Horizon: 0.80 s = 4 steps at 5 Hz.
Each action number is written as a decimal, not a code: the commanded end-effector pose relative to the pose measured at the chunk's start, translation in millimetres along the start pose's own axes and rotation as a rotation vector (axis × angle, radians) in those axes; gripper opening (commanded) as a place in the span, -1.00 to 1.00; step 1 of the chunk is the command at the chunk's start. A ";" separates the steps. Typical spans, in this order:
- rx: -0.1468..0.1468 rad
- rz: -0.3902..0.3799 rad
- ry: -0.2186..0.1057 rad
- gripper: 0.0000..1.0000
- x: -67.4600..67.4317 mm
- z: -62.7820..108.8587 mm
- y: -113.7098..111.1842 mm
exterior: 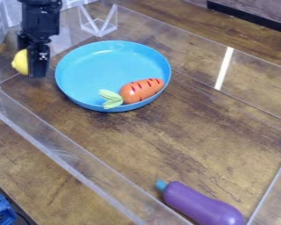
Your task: Put the lemon on the blue tray
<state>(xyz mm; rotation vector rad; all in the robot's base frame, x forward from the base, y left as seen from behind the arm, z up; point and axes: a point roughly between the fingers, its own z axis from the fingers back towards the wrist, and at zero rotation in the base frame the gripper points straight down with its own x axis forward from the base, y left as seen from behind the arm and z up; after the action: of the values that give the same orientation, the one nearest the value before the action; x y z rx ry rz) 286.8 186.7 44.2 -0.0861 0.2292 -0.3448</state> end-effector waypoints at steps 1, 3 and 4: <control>0.104 0.033 -0.101 -1.00 3.0 56.6 4.1; 0.128 0.008 -0.133 -1.00 30.4 76.4 -5.8; 0.134 0.001 -0.153 -1.00 37.2 79.4 -9.3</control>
<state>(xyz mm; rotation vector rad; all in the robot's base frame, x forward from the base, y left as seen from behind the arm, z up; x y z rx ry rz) 323.5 171.2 84.1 -0.0337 0.1390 -0.3335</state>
